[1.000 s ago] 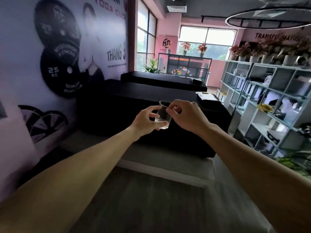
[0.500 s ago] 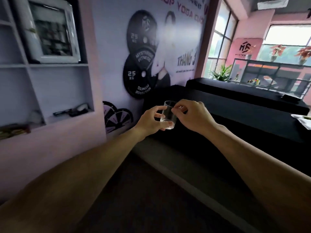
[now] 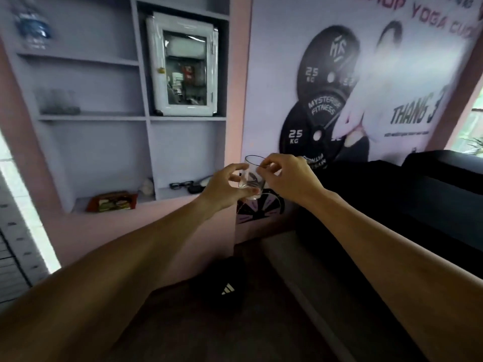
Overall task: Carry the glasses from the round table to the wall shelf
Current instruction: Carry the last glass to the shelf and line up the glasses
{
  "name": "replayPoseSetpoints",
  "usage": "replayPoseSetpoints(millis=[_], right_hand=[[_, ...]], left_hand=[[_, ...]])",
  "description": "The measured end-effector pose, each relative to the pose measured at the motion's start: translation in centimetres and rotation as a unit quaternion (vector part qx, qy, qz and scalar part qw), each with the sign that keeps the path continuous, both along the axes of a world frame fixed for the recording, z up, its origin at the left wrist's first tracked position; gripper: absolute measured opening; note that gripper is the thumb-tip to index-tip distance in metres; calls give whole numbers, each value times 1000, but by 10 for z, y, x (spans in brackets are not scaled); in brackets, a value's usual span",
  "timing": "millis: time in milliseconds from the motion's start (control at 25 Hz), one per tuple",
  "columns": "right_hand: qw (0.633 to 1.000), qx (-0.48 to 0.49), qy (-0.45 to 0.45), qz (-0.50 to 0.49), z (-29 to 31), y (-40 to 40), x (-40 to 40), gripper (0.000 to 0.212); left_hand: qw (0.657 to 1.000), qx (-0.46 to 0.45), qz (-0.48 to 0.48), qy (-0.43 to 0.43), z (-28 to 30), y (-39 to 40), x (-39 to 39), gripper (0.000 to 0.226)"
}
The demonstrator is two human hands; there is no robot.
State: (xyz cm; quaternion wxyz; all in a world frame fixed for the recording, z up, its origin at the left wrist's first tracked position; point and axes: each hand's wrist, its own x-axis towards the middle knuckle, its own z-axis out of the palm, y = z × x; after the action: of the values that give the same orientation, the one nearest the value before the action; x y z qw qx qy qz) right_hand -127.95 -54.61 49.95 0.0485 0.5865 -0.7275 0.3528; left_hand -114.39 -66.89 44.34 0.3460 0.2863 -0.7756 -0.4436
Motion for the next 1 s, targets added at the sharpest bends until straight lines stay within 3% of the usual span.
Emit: replayPoseSetpoints(millis=[480,720,1000], right_hand=[[985,3,9,172,-13,-227,38,16],[979,-40,14,197,6,-345,82,13],[969,-69,-5,237,36,-472,160,13]], left_hand=[[984,-45,174,-3,-13,-175,71,67],[981,-93,169,-9,19,-281,124,65],[975,-85,203,33,56,-401,201,66]])
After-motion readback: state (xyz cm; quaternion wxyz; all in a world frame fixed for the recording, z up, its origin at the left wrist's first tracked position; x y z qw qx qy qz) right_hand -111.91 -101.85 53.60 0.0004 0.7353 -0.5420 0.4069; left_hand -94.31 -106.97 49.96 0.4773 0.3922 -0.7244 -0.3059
